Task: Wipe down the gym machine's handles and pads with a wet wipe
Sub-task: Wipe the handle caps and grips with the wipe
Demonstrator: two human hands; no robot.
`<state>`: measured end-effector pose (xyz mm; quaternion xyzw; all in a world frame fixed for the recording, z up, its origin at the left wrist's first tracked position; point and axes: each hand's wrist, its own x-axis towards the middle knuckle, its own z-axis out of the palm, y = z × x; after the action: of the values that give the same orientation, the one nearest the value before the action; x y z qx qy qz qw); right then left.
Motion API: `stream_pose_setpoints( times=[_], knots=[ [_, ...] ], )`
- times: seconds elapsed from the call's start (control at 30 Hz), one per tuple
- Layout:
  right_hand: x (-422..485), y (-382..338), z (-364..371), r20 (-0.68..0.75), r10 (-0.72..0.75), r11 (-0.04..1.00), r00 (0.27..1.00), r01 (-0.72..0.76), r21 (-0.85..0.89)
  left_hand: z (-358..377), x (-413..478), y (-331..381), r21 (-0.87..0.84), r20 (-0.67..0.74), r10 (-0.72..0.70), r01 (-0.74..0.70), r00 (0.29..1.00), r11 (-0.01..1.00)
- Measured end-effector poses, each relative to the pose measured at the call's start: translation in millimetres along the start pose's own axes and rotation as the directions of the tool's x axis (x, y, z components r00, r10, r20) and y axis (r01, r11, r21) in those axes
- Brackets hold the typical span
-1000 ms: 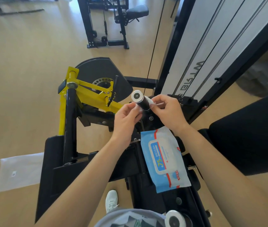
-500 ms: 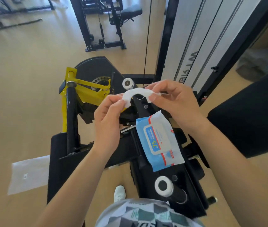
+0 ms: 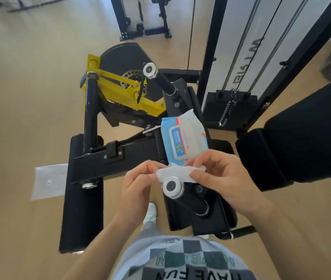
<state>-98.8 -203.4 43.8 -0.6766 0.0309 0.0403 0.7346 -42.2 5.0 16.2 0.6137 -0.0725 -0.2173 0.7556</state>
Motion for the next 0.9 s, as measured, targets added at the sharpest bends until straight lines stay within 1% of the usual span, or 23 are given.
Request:
stream_pose_setpoints(
  times=[0.07, 0.13, 0.27, 0.37, 0.5, 0.6, 0.73, 0.8, 0.87, 0.9],
  knots=[
    [-7.0, 0.3, -3.1, 0.045, 0.029, 0.999, 0.999, -0.031, 0.038, 6.3, -10.8, -2.6, -0.023, -0.002, 0.015, -0.015, 1.000, 1.000],
    [-11.3, -0.2, -5.4, 0.090, 0.025, 0.998, 0.996, -0.031, 0.059, 14.2, -20.3, -1.8, -0.012, -0.024, 0.048, -0.048, 0.999, 0.999],
    [-11.5, 0.2, -6.9, 0.121, -0.017, 0.998, 0.992, 0.011, 0.057, 24.0, -33.4, 3.7, -0.024, -0.147, 0.056, -0.060, 0.988, 0.998],
    [-8.1, -0.9, -4.8, 0.131, -0.065, 0.997, 0.989, 0.061, 0.037, 25.1, -40.0, 2.8, 0.005, -0.212, 0.073, -0.074, 0.974, 0.997],
    [-9.2, 2.3, -0.2, 0.111, -0.124, 0.990, 0.986, 0.130, -0.050, 28.7, -51.6, -4.7, 0.004, -0.165, 0.086, -0.087, 0.983, 0.996],
    [-17.8, 16.4, -0.7, 0.067, -0.126, 0.986, 0.990, 0.132, -0.098, 29.5, -58.1, -15.5, 0.129, -0.113, 0.087, -0.073, 0.990, 0.989],
    [-37.0, 29.7, -10.9, 0.037, -0.084, 0.956, 0.996, 0.091, -0.280, 28.6, -55.2, -29.9, 0.317, -0.020, -0.039, 0.043, 0.999, 0.948],
    [-48.0, 30.3, -12.2, 0.016, -0.058, 0.941, 0.998, 0.060, -0.333, 29.2, -54.2, -31.5, 0.369, 0.023, -0.056, 0.043, 0.998, 0.928],
    [-56.9, 29.1, -6.9, -0.029, -0.070, 0.918, 0.997, 0.053, -0.394, 29.0, -56.2, -27.9, 0.368, 0.021, -0.025, 0.016, 0.999, 0.930],
    [-58.8, 26.4, -2.2, -0.057, -0.088, 0.910, 0.995, 0.057, -0.412, 29.3, -56.7, -24.2, 0.337, 0.022, 0.000, -0.008, 1.000, 0.942]
  ],
)
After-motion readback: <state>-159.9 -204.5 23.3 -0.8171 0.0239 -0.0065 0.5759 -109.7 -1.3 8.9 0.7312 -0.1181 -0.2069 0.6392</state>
